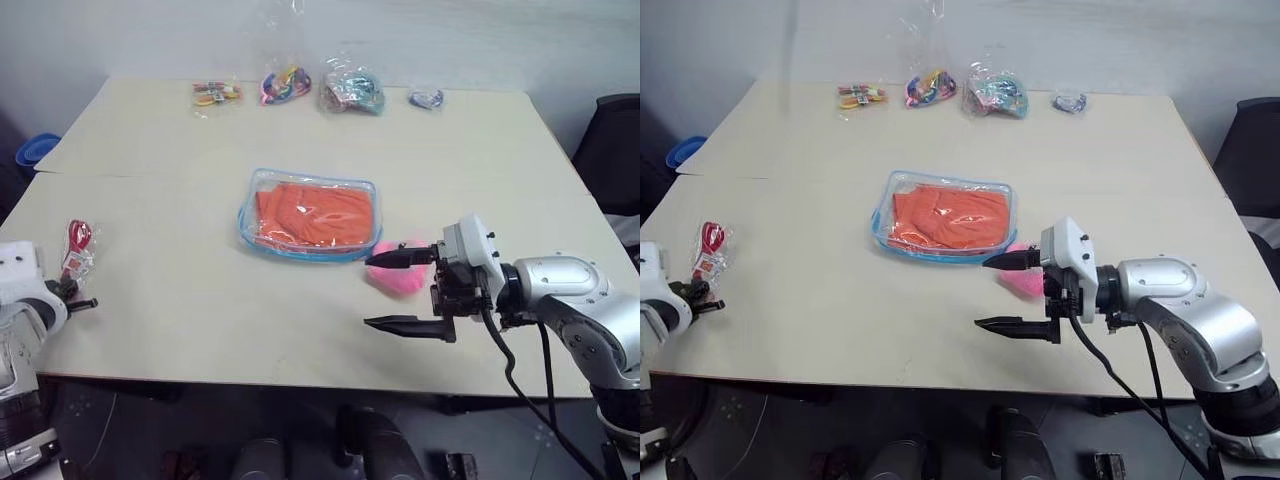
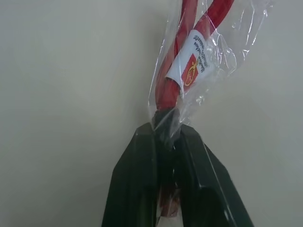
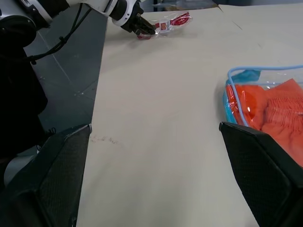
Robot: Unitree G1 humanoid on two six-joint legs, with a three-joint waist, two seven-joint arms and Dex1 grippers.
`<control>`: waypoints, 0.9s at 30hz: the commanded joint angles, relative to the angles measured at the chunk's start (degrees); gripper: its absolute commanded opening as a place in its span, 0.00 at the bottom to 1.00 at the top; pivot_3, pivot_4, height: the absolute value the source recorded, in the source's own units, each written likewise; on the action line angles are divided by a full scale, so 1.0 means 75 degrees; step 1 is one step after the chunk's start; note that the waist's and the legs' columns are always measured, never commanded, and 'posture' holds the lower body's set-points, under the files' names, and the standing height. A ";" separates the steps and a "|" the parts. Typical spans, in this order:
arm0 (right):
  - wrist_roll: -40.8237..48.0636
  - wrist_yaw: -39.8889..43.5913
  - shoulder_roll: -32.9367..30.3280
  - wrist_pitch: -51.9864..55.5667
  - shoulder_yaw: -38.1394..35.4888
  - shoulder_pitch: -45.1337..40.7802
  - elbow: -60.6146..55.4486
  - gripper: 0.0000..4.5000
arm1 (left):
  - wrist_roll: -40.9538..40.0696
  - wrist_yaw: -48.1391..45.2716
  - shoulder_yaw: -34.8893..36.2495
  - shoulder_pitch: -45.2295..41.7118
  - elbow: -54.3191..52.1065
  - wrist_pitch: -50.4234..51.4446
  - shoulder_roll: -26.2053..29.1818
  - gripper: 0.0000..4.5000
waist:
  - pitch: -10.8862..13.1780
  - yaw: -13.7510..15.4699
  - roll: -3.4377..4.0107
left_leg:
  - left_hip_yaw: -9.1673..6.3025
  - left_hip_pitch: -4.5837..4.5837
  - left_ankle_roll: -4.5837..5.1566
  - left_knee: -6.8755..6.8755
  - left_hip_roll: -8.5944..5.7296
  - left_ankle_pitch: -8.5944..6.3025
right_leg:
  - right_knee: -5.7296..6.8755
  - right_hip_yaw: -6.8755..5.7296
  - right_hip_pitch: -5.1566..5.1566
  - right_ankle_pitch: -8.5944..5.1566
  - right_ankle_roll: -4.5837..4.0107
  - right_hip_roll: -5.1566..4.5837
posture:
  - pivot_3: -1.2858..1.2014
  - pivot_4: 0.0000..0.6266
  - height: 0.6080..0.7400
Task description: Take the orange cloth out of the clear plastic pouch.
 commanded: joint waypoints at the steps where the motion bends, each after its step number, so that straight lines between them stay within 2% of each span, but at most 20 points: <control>1: -0.0086 0.0088 0.0041 -0.0186 -0.0087 -0.0114 0.0008 1.00 | 0.0012 0.0089 0.0439 0.0177 -0.0508 -0.0058 0.0056 0.40 | 0.0000 -0.0002 0.0000 | 0.0000 0.0000 0.0000 0.0000 0.0000 0.0000 | 0.0000 0.0000 0.0000 0.0000 0.0000 0.0000 | 0.52 0.24 1.00; 8: -0.0254 0.0058 -0.0005 -0.0251 -0.0195 -0.0100 0.0114 1.00 | -0.0014 -0.0001 0.0893 0.0329 -0.0541 -0.0024 0.0446 0.86 | 0.0000 -0.0063 0.0000 | -0.0001 0.0003 0.0000 -0.0002 0.0001 -0.0001 | 0.0003 -0.0001 0.0000 -0.0001 -0.0001 0.0000 | 0.52 0.24 1.00; 12: -0.0320 -0.0138 -0.0055 -0.0255 -0.0390 0.0127 0.0107 1.00 | -0.1044 -0.0533 0.1878 -0.0337 -0.0823 0.0454 0.0581 0.86 | 0.0000 -0.0073 -0.0001 | -0.0004 0.0000 0.0000 -0.0002 0.0002 -0.0003 | 0.0001 -0.0002 0.0000 -0.0001 -0.0003 0.0000 | 0.52 0.24 1.00; 16: -0.0377 -0.0464 -0.0093 -0.0217 -0.0729 0.0469 0.0008 1.00 | -0.3120 -0.1925 0.2531 -0.1190 -0.1499 0.1279 0.0960 0.86 | -0.0001 -0.0032 -0.0009 | -0.0013 -0.0009 0.0000 -0.0002 0.0001 -0.0002 | 0.0000 -0.0013 0.0000 -0.0001 -0.0003 -0.0002 | 0.52 0.24 1.00; 19: -0.0389 -0.0596 -0.0206 -0.0200 -0.1036 0.0746 -0.0127 1.00 | -0.4355 -0.3265 0.1545 -0.1184 -0.2390 0.1677 0.1526 0.86 | -0.0001 -0.0011 -0.0007 | -0.0015 -0.0011 -0.0004 -0.0002 -0.0002 -0.0004 | 0.0001 -0.0015 0.0002 -0.0001 -0.0002 -0.0003 | 0.52 0.24 1.00; 21: -0.0520 -0.0789 -0.0222 -0.0312 -0.1198 0.0815 -0.0236 1.00 | -0.4355 -0.3818 0.0292 -0.1146 -0.2919 0.1266 0.1934 0.86 | 0.0002 -0.0011 -0.0001 | -0.0012 -0.0007 -0.0006 -0.0002 -0.0004 -0.0005 | 0.0000 -0.0012 0.0005 -0.0001 -0.0002 -0.0003 | 0.52 0.24 1.00; 25: -0.0560 -0.0881 -0.0281 -0.0263 -0.1285 0.0808 -0.0400 1.00 | -0.2850 -0.5040 -0.2191 -0.1214 -0.2900 -0.1063 0.2768 0.86 | 0.0005 -0.0044 0.0003 | -0.0009 0.0002 -0.0030 -0.0002 -0.0006 0.0008 | 0.0000 -0.0003 0.0007 -0.0004 -0.0007 0.0011 | 0.52 0.24 1.00; 27: -0.0457 -0.0896 -0.0330 -0.0169 -0.1358 0.0817 -0.0527 1.00 | -0.1033 -0.5360 -0.3844 -0.1673 -0.1891 -0.3016 0.3198 0.86 | 0.0006 -0.0080 0.0006 | 0.0001 -0.0002 -0.0039 -0.0007 -0.0003 0.0010 | 0.0013 0.0008 0.0011 -0.0013 -0.0023 0.0026 | 0.52 0.24 1.00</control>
